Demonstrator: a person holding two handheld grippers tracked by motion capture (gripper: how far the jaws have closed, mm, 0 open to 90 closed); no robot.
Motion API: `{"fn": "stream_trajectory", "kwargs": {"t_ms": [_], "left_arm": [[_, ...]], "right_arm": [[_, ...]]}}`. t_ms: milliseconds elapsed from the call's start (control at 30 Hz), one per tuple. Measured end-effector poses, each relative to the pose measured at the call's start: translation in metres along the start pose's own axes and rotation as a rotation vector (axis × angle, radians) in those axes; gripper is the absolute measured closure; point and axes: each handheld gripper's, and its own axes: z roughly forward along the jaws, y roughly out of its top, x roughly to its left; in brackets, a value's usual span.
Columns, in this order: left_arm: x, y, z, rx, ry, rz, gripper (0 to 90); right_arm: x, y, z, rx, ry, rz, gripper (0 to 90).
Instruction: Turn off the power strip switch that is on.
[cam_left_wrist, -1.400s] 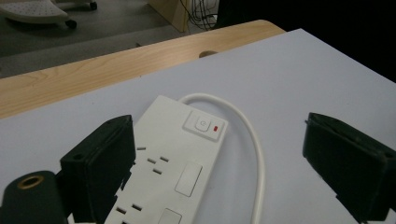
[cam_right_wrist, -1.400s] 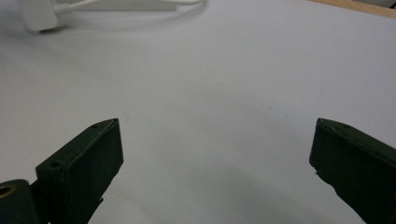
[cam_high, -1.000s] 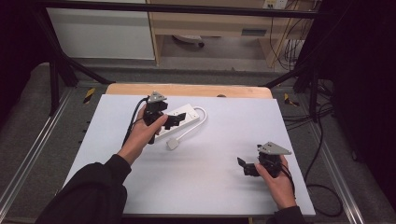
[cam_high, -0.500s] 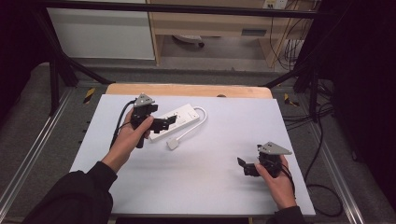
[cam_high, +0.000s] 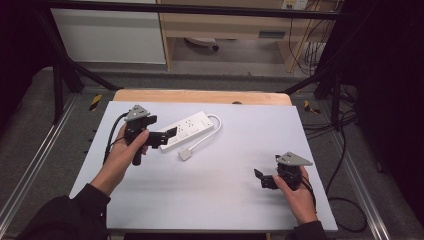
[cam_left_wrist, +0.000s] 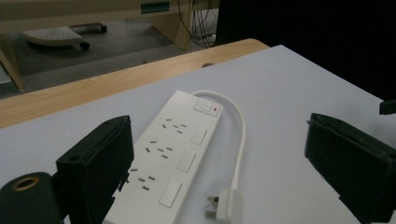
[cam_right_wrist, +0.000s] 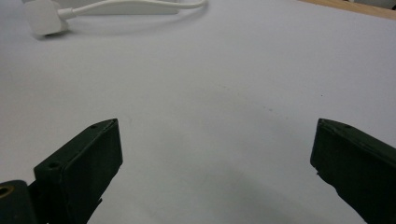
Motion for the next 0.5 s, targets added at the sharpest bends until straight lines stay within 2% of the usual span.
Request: {"fn": "stream_trajectory", "kwargs": {"t_ms": [233, 500], "left_arm": [[0.000, -0.008, -0.024, -0.009, 0.008, 0.010, 7.3], [0.004, -0.017, -0.046, -0.045, 0.025, -0.011, 7.4]], "right_arm": [[0.000, 0.000, 0.000, 0.001, 0.001, -0.001, 2.6], [-0.001, 0.000, 0.000, 0.002, -0.003, 0.004, 2.6]]}}
